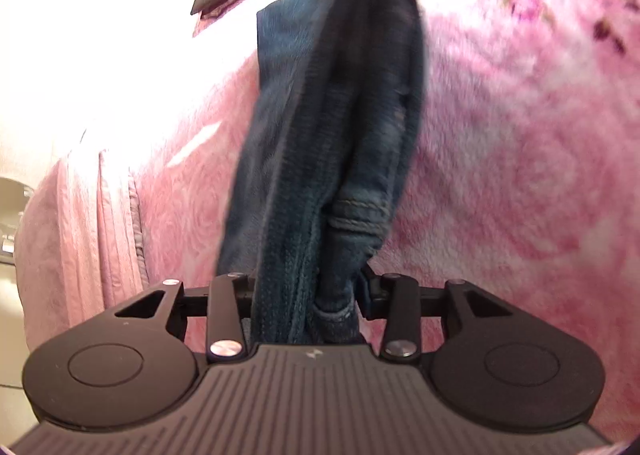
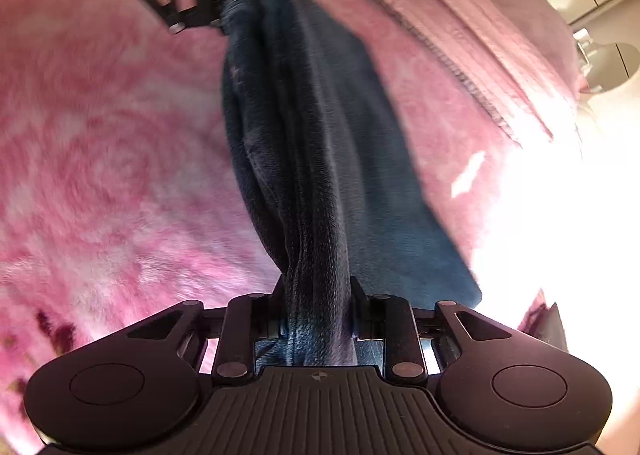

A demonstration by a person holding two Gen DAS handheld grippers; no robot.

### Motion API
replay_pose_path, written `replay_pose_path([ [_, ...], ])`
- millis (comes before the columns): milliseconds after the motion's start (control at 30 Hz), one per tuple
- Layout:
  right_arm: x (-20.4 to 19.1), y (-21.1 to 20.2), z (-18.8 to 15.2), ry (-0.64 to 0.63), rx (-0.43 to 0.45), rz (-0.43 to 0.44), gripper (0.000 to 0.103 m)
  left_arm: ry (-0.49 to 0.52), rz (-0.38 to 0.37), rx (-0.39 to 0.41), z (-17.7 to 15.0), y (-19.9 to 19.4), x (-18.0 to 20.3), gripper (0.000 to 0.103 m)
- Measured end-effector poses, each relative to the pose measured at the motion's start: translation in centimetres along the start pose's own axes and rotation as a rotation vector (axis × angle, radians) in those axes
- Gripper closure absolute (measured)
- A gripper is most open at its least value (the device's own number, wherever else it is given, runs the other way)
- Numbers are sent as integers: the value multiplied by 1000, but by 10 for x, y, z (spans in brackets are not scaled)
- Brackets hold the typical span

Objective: Fold clothes
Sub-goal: 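Lift the folded jeans with both grippers and carry them toward the black folded garment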

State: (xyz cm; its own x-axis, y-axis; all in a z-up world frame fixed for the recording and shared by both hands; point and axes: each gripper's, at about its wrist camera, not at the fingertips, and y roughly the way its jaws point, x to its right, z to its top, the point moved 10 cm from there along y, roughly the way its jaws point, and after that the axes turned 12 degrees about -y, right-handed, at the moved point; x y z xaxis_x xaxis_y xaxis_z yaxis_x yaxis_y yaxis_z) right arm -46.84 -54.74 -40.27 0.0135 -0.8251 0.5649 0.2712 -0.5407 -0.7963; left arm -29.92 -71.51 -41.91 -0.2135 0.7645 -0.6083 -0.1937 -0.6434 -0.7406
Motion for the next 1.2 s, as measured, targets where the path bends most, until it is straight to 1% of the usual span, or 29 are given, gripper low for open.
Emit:
replay_pose_path([
  [67, 26, -25, 4, 19, 10, -1, 79, -12, -25, 0, 8, -19, -8, 68],
  [133, 46, -48, 7, 37, 20, 10, 79, -47, -61, -13, 14, -38, -15, 69],
  [267, 59, -76, 5, 13, 35, 86, 80, -75, -133, -73, 21, -64, -18, 69],
  [400, 40, -96, 0, -33, 46, 139, 80, -97, -157, -131, 22, -85, -18, 69],
  [467, 33, -105, 0, -48, 57, 156, 80, -117, -158, -151, 22, -97, -18, 69],
  [667, 24, -129, 1, -75, 85, 186, 80, -139, -150, -192, 28, -124, -13, 69],
  [800, 18, -146, 1, -93, 103, 205, 80, -153, -143, -192, 27, -143, -4, 69],
  [867, 13, -154, 2, -97, 99, 199, 80, -147, -138, -183, 28, -153, 3, 69],
  [1000, 6, -160, 6, -98, 78, 178, 80, -128, -132, -147, 30, -175, 18, 69],
  [1200, -23, -201, 3, -57, 39, 148, 80, -103, -119, -111, 31, -213, 34, 68],
])
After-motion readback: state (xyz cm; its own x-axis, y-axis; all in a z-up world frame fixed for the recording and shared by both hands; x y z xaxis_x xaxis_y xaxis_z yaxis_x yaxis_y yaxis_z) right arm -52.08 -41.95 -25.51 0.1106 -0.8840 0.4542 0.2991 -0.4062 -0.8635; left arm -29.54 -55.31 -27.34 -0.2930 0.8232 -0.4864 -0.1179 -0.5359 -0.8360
